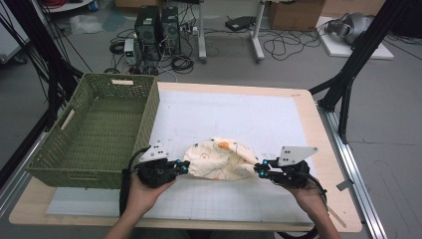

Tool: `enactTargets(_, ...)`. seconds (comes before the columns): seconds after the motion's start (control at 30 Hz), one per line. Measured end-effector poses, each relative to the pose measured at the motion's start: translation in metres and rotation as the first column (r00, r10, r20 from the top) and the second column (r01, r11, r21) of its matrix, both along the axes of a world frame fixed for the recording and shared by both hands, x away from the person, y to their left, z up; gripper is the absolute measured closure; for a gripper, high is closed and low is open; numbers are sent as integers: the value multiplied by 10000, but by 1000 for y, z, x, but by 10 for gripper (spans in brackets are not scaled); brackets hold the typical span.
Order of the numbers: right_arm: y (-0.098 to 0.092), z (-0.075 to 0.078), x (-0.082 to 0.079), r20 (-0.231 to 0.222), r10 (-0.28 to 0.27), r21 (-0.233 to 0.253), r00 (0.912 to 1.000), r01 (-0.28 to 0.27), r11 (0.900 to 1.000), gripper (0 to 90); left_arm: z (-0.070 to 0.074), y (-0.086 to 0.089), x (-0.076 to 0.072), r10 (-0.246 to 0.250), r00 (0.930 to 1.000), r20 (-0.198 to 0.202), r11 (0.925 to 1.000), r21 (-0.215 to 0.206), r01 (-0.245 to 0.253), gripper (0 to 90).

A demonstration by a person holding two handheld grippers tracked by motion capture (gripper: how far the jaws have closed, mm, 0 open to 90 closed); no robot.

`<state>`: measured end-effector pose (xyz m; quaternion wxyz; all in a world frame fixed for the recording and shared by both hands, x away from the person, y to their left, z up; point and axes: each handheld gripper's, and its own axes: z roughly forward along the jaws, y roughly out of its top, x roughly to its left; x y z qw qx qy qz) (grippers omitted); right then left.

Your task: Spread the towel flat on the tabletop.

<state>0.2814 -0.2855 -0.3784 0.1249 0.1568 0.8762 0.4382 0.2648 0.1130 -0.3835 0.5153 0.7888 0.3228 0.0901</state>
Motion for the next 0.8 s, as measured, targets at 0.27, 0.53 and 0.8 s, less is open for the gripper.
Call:
enactTargets(0.27,-18,-27,8,-874,-463,-620,9951,410,9972,832,-26,-3,-10,-224,9973,-700,9987,443,255,890)
enactTargets(0.53,-23,-13,-2,-503,-469,-4,9976,469,9989,680,-23,-5,-4,-515,9973,-527,9979,373,535,743)
enactTargets(0.8,7,-9,-13,-237,399,-338,9989,-407,9986,621,-43,-18,10,-543,9955,-779,9916,1133,629,706)
